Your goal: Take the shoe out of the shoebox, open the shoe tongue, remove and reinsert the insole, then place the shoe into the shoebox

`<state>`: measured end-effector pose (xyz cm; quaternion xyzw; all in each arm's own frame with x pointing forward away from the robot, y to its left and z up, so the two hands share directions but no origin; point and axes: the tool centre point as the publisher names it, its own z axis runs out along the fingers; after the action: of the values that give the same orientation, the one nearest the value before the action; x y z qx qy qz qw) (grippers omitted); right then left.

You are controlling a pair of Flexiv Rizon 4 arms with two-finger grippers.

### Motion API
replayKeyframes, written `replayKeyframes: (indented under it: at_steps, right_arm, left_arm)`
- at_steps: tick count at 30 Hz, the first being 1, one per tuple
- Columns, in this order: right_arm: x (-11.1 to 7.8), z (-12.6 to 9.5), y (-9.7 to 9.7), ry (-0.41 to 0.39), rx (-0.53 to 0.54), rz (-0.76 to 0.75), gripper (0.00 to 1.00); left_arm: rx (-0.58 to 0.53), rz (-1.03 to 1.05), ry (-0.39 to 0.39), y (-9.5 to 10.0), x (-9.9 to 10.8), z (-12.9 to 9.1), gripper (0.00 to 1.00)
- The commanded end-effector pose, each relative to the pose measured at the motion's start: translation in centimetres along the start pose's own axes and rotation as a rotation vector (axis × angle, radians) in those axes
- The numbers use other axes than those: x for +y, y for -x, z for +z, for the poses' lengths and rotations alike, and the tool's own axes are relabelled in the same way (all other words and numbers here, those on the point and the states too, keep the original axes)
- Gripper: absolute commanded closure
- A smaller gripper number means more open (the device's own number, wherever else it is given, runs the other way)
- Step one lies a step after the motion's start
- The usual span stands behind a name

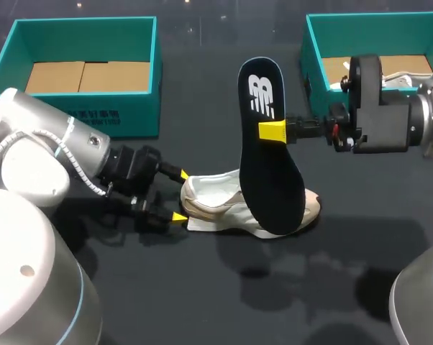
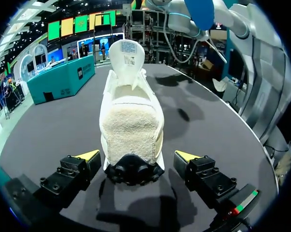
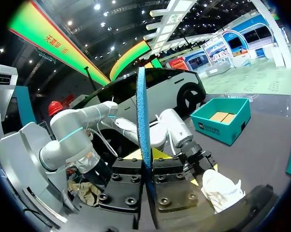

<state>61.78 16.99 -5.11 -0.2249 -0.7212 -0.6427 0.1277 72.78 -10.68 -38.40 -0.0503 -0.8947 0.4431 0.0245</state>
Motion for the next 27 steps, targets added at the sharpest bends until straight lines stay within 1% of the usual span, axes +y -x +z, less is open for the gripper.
replayKeyframes:
  at_steps: [1, 2, 3, 4, 5, 6, 7, 9, 10, 11, 12, 24, 25, 26, 27]
  right_arm:
    - [-0.1, 0.1, 0.0, 0.001, -0.001, 0.0, 1.0]
    - [-0.1, 0.1, 0.0, 0.001, -0.001, 0.0, 1.0]
    - [-0.1, 0.1, 0.0, 0.001, -0.001, 0.0, 1.0]
    - [-0.1, 0.1, 0.0, 0.001, -0.001, 0.0, 1.0]
    - [-0.1, 0.1, 0.0, 0.001, -0.001, 0.0, 1.0]
    - [-0.1, 0.1, 0.0, 0.001, -0.001, 0.0, 1.0]
    - [-0.1, 0.1, 0.0, 0.001, -0.001, 0.0, 1.0]
    - [-0.1, 0.1, 0.0, 0.001, -0.001, 0.0, 1.0]
    - [-0.1, 0.1, 0.0, 0.001, -0.001, 0.0, 1.0]
    - [-0.1, 0.1, 0.0, 0.001, -0.001, 0.0, 1.0]
    - [-0.1, 0.1, 0.0, 0.001, -0.001, 0.0, 1.0]
    - [-0.1, 0.1, 0.0, 0.001, -0.001, 0.0, 1.0]
    - [-0.1, 0.1, 0.0, 0.001, -0.001, 0.0, 1.0]
    - [-0.1, 0.1, 0.0, 0.001, -0.001, 0.0, 1.0]
    - [-0.1, 0.1, 0.0, 0.001, -0.001, 0.0, 1.0]
  left_arm:
    - [0.001, 0.0, 0.004, 0.0, 0.0, 0.0, 0.0]
    - [0.001, 0.0, 0.004, 0.0, 0.0, 0.0, 0.0]
    - [-0.006, 0.015, 0.034, -0.2, -0.3, 0.2, 0.0]
    - [-0.001, 0.014, 0.044, -0.3, -0.4, 0.0, 0.0]
    - [0.011, 0.0, 0.095, -0.1, -0.6, 0.0, 0.0]
    - [0.027, 0.01, 0.099, -0.1, -0.7, -0.1, 0.0]
    - [0.03, -0.007, 0.139, -0.1, -0.8, -0.2, 0.0]
    - [0.056, -0.025, 0.258, 0.0, -1.1, -0.4, 0.0]
    - [0.056, -0.059, 0.394, 0.1, -1.3, -0.3, 0.0]
    - [0.026, -0.087, 0.529, 0.1, -1.5, -0.3, 0.0]
    - [-0.036, -0.112, 0.644, 0.1, -1.5, -0.4, 0.0]
    - [-0.036, -0.112, 0.644, 0.1, -1.5, -0.4, 0.0]
    - [-0.051, -0.132, 0.672, 0.1, -1.6, -0.5, 0.0]
    - [-0.071, -0.127, 0.681, 0.1, -1.7, -0.5, 0.0]
    - [-0.055, -0.124, 0.692, 0.1, -1.8, -0.4, 0.0]
